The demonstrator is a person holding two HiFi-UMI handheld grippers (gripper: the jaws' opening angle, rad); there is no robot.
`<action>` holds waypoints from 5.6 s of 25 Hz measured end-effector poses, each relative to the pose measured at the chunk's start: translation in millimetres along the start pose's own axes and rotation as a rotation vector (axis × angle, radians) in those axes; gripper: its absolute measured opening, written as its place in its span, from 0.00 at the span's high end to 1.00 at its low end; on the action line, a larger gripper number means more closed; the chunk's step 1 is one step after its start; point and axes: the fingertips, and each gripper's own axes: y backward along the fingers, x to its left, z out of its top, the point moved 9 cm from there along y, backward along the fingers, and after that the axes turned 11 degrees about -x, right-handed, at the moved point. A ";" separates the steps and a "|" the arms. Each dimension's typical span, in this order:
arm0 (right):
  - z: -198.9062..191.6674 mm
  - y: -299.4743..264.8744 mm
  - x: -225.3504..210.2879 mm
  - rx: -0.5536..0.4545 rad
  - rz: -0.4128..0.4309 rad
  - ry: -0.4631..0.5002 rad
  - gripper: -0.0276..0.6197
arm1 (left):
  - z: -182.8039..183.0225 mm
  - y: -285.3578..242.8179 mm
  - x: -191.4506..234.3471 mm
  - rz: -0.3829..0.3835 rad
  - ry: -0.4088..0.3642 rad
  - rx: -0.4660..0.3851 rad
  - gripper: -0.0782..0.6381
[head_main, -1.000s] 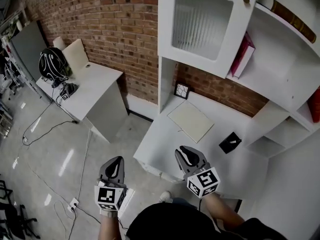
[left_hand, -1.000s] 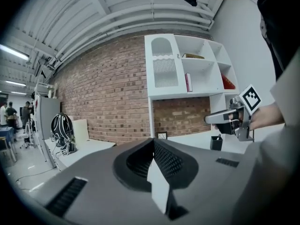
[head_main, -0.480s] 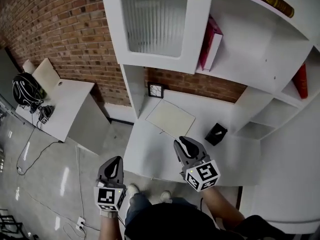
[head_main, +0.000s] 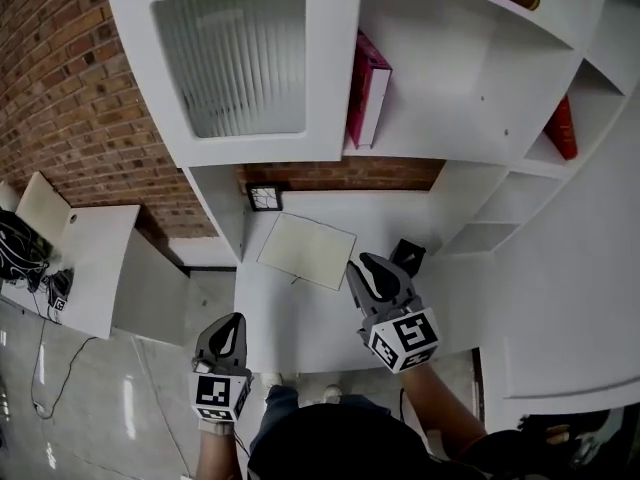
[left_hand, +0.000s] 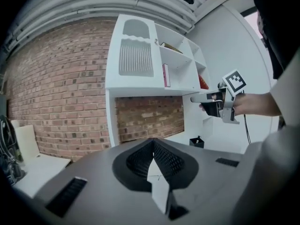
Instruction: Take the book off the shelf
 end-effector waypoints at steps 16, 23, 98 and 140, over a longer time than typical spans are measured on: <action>50.8 -39.8 -43.3 -0.096 -0.295 0.096 0.76 | -3.1 -105.5 31.2 -0.287 0.039 -0.051 0.88; 68.8 -60.8 -54.3 -0.098 -0.324 0.124 0.69 | -1.9 -135.9 34.5 -0.367 0.048 -0.071 0.88; 131.1 -154.0 -82.6 -0.021 -0.370 0.304 0.73 | -15.4 -154.2 60.9 -0.406 0.079 -0.043 0.88; 137.5 15.1 -42.6 -0.100 -0.678 0.348 0.73 | -15.0 -146.9 -1.7 -0.687 0.109 -0.029 0.88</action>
